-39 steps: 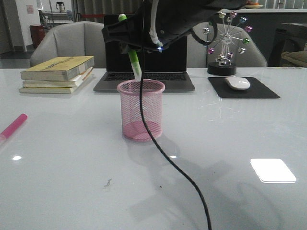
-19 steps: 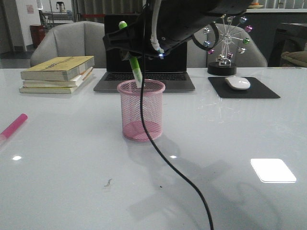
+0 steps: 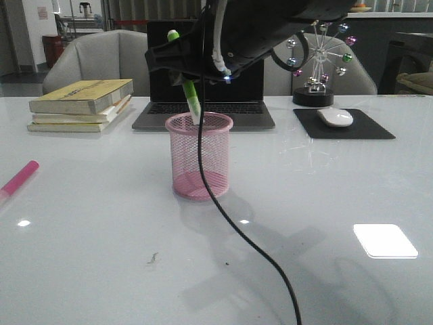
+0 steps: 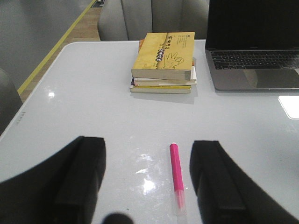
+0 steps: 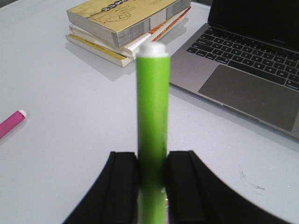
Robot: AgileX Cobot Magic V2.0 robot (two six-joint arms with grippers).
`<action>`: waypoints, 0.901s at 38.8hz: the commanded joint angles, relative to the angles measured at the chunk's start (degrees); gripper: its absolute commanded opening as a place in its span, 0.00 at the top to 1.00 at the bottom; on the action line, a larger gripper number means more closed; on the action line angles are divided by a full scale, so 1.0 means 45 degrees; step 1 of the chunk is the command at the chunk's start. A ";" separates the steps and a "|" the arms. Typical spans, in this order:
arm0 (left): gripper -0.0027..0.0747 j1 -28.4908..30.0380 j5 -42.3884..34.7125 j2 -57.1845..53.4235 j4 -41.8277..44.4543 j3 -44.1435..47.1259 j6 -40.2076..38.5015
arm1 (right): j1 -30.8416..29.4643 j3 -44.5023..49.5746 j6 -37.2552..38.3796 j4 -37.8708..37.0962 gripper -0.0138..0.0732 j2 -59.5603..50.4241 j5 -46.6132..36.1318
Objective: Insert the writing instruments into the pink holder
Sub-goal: 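Lower the green marker into the holder and open the right gripper, then raise the right gripper away from the holder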
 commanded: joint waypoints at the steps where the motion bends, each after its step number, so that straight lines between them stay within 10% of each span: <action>1: 0.39 -0.0079 -0.0918 0.0012 0.0000 -0.0486 -0.0038 | -0.0038 -0.0309 -0.0121 -0.0124 0.46 -0.0859 -0.0955; 21: 0.39 -0.0079 -0.0941 0.0012 0.0000 -0.0486 -0.0038 | -0.0174 -0.0338 -0.0494 -0.0341 0.46 -0.0905 -0.0579; 35: 0.39 -0.0079 -0.0966 0.0012 0.0000 -0.0486 -0.0038 | -0.1884 -0.0366 -0.0567 -0.0319 0.46 -0.3361 0.3128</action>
